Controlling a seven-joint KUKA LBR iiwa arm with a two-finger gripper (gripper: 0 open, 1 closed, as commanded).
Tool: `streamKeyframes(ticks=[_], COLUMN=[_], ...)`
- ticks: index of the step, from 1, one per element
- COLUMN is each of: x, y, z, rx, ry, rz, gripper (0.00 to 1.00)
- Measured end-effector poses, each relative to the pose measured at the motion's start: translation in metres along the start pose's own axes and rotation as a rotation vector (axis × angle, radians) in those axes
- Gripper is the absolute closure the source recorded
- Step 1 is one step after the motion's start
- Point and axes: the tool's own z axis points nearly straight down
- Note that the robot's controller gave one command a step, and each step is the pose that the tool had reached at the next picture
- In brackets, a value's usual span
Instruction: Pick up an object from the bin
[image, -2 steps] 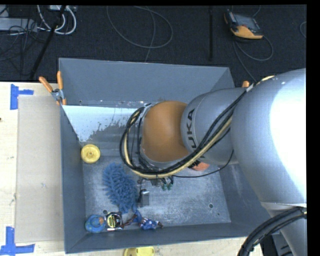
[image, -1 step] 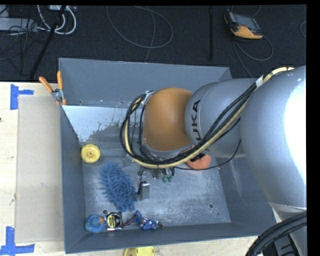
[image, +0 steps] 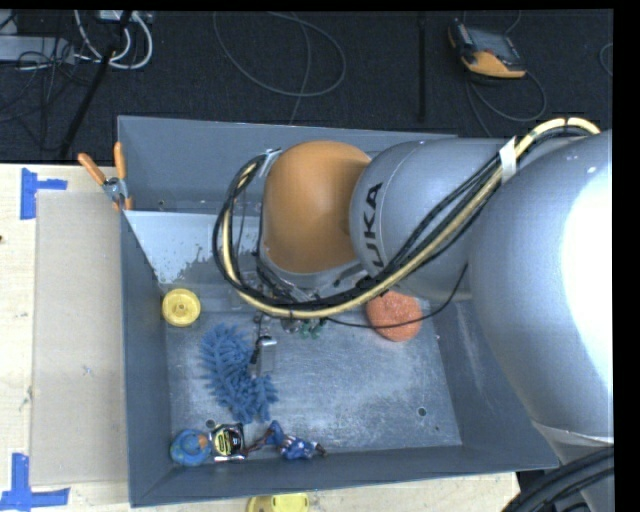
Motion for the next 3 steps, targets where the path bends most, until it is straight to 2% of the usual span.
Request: streamKeyframes(ticks=[1,2,3], x=[-0.002,-0.002,-0.010], y=[0.018,0.018,0.006], z=[0.051,0.051,-0.069], rx=[-0.003,-0.003,-0.003], ry=[0.004,0.004,0.004], rz=[-0.367,-0.367,-0.368], gripper=[1.00,1.00,1.00])
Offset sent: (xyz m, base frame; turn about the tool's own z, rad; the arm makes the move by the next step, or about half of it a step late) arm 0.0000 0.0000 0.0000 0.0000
